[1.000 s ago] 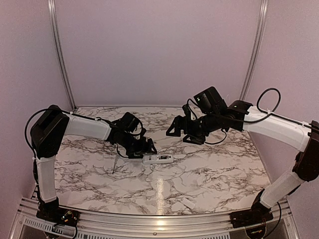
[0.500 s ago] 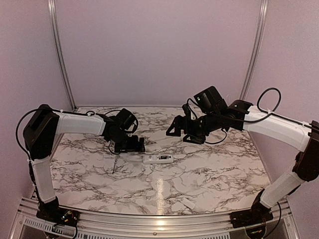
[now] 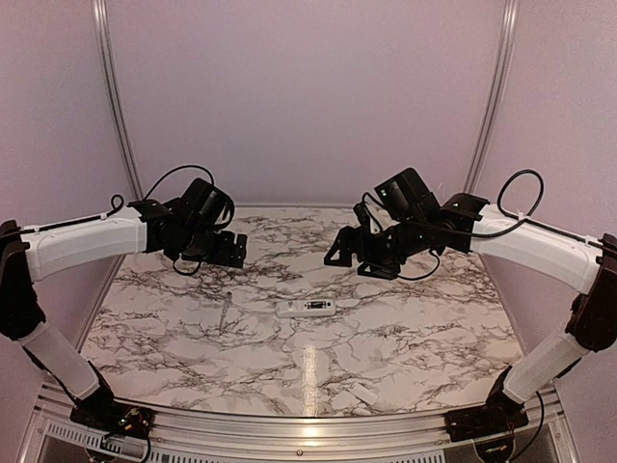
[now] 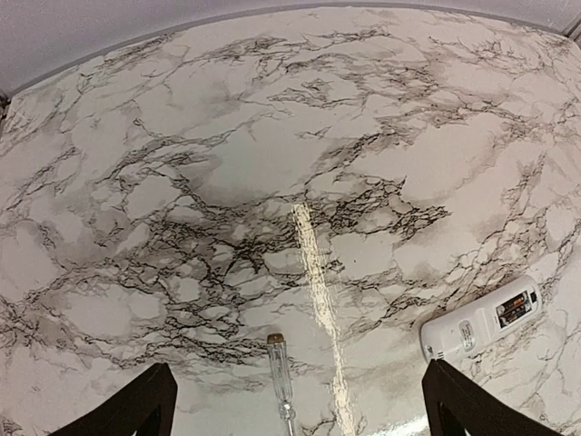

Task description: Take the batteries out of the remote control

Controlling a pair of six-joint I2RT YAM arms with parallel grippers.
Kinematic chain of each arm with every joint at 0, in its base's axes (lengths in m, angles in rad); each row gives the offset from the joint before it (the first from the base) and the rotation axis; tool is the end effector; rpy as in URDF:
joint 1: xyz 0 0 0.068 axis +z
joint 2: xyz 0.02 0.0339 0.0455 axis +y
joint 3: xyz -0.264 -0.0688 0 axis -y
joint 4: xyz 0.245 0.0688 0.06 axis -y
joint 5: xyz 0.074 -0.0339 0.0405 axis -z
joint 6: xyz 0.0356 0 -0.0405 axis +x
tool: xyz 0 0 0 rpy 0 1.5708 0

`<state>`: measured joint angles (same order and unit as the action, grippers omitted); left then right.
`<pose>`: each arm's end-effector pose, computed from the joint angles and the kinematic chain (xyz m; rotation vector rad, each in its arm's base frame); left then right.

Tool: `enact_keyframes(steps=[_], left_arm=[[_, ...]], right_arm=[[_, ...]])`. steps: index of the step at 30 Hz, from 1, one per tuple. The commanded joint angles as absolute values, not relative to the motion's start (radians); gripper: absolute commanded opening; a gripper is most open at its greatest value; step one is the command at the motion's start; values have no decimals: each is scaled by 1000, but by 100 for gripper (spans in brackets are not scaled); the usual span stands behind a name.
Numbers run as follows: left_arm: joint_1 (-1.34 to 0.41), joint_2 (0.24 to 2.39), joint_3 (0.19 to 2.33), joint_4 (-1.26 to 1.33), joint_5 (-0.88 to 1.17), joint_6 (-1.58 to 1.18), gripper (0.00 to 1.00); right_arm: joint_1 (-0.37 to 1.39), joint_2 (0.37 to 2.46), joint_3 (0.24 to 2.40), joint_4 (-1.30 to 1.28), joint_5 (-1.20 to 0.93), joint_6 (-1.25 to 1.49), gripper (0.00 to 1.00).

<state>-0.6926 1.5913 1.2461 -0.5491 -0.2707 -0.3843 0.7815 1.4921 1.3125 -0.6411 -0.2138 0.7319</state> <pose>0.2709 -0.2124 0.2665 0.2574 2.4131 -0.1539 0.2255 0.2344 0.3124 -0.1737 2.5873 0.9024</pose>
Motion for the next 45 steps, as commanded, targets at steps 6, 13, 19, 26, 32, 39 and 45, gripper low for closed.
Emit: enact_keyframes(steps=[6, 13, 19, 26, 32, 39, 45], left_arm=[[-689, 1387, 980, -596, -262, -381, 99], [-689, 1382, 875, -593, -219, -410, 91], [-689, 1445, 856, -580, -201, -397, 84], [-689, 1543, 876, -535, -154, -355, 77], [-689, 1672, 955, -543, -148, -329, 63], [-689, 1738, 991, -533, -113, -310, 56], [-688, 1751, 1018, -547, -102, -318, 55]], right_arm=[[778, 1511, 1362, -667, -179, 716, 92], [778, 1557, 1403, -663, -195, 712, 92], [778, 1620, 1485, -696, -206, 691, 91], [778, 1629, 1489, -688, -214, 698, 91], [777, 1621, 1491, -695, -203, 705, 91], [778, 1620, 1493, -701, -196, 712, 91], [778, 1625, 1501, -701, -196, 713, 91]])
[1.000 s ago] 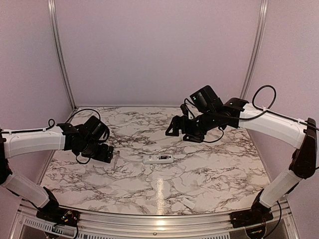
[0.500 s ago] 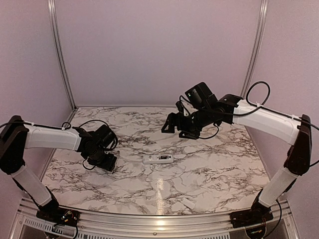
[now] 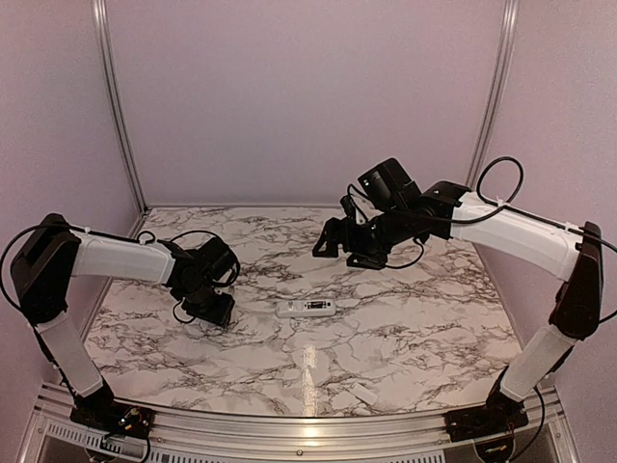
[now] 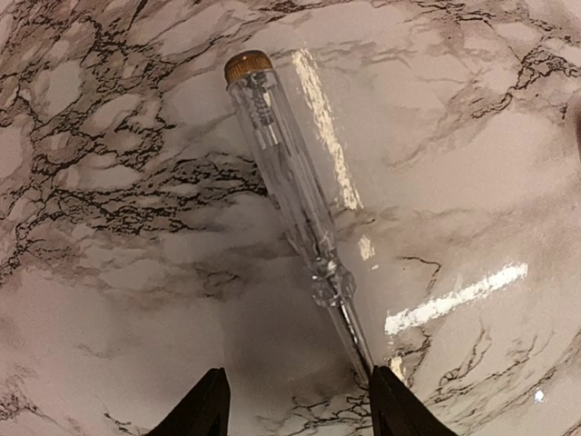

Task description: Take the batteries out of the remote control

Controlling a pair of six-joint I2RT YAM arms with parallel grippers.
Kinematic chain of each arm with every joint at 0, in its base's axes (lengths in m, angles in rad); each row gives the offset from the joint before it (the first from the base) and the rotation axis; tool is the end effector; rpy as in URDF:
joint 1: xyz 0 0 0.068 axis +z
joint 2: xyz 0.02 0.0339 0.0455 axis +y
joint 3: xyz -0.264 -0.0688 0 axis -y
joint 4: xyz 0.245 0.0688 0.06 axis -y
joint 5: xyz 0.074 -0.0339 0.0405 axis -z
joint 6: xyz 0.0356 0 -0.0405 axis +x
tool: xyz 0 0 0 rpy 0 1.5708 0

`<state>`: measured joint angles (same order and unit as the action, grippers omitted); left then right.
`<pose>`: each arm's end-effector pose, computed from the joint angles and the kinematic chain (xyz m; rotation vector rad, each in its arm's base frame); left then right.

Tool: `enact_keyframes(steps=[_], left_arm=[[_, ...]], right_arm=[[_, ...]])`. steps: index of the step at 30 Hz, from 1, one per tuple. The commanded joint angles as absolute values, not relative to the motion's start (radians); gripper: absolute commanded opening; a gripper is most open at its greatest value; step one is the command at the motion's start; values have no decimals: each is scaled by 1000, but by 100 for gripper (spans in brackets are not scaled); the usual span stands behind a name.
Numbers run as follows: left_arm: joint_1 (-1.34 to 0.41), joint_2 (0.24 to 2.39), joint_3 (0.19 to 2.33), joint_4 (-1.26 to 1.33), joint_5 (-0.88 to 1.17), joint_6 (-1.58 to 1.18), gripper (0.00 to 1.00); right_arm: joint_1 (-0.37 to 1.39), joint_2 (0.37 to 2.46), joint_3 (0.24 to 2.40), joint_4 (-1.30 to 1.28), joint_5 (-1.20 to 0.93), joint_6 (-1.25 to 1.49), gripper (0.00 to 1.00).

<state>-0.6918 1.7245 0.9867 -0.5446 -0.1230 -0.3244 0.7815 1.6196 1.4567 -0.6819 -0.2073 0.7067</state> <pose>0.2440 -0.1964 0.1492 0.4921 2.7870 -0.0477 0.2480 0.2564 0.3153 -0.2004 2.6015 0.8702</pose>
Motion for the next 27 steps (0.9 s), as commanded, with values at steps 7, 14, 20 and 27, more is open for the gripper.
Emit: enact_keyframes(steps=[7, 14, 20, 27], left_arm=[[-689, 1693, 1045, -573, -69, -378, 62], [-689, 1727, 1047, -567, -83, -389, 60], [-689, 1783, 1084, -560, -98, -393, 50], [-689, 1837, 1101, -557, -109, -391, 41]], right_arm=[[778, 1646, 1519, -703, -204, 709, 91], [777, 1668, 1536, -701, -215, 699, 91], [778, 1684, 1555, -709, -224, 694, 91], [778, 1687, 1584, -741, -228, 693, 91]])
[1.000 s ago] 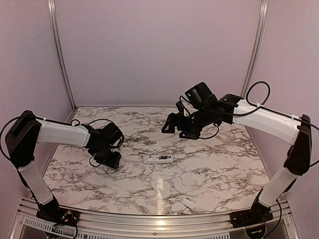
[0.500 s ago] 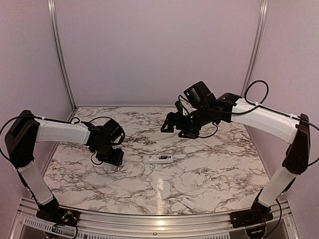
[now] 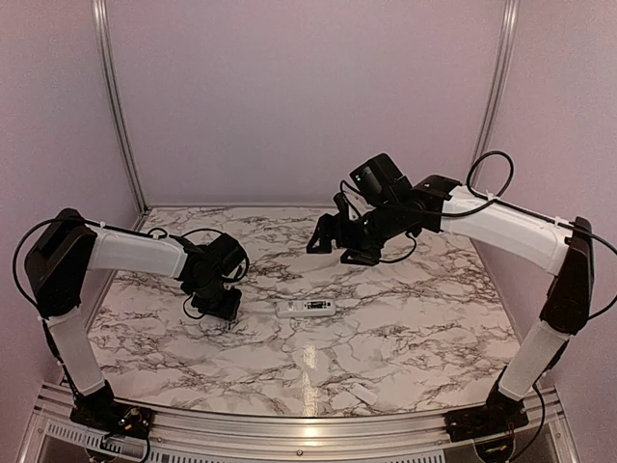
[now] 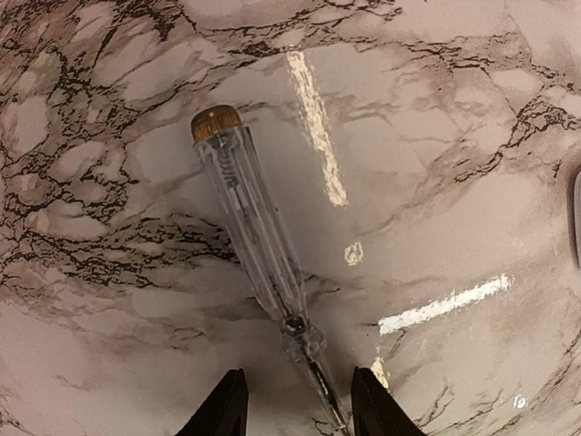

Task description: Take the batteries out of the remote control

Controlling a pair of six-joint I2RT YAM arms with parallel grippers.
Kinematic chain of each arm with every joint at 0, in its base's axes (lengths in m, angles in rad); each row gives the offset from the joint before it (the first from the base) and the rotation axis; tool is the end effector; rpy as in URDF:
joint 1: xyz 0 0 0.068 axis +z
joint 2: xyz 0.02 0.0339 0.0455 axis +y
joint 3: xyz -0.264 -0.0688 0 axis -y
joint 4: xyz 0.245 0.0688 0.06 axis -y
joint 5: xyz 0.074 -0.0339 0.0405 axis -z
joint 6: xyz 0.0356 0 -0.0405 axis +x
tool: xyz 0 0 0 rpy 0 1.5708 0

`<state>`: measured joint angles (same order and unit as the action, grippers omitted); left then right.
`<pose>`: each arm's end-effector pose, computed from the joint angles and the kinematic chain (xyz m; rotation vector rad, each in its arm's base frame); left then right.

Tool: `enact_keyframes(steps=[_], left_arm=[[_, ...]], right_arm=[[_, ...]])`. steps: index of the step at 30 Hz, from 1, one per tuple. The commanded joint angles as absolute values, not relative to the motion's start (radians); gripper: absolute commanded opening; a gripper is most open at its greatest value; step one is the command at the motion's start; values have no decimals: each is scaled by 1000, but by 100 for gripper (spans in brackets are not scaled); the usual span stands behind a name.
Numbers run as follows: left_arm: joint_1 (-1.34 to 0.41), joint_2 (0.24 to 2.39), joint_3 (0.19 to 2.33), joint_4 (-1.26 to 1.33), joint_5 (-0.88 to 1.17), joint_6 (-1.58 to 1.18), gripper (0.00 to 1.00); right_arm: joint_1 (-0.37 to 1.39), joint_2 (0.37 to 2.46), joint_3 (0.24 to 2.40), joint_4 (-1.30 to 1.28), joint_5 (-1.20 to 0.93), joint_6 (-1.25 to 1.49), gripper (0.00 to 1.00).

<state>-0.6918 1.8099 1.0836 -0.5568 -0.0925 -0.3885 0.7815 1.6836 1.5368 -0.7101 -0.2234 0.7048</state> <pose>0.2613 -0.2122 0.1472 0.4111 2.8163 -0.0990 0.2585 0.2676 0.3172 -0.2103 2.6178 0.8788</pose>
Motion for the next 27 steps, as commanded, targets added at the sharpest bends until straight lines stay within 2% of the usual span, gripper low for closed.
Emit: enact_keyframes(steps=[1, 7, 16, 27], left_arm=[[-689, 1839, 1101, -555, -109, -392, 39], [-689, 1852, 1104, -526, -102, -380, 21], [-688, 1877, 1101, -483, -99, -346, 0], [-689, 1717, 1025, -386, 40, -263, 0]], right_arm=[[778, 1687, 1584, -746, -228, 693, 91], [778, 1686, 1577, -752, -220, 689, 91], [778, 1721, 1622, -769, -235, 675, 91], [778, 1746, 1667, -810, -226, 646, 91]])
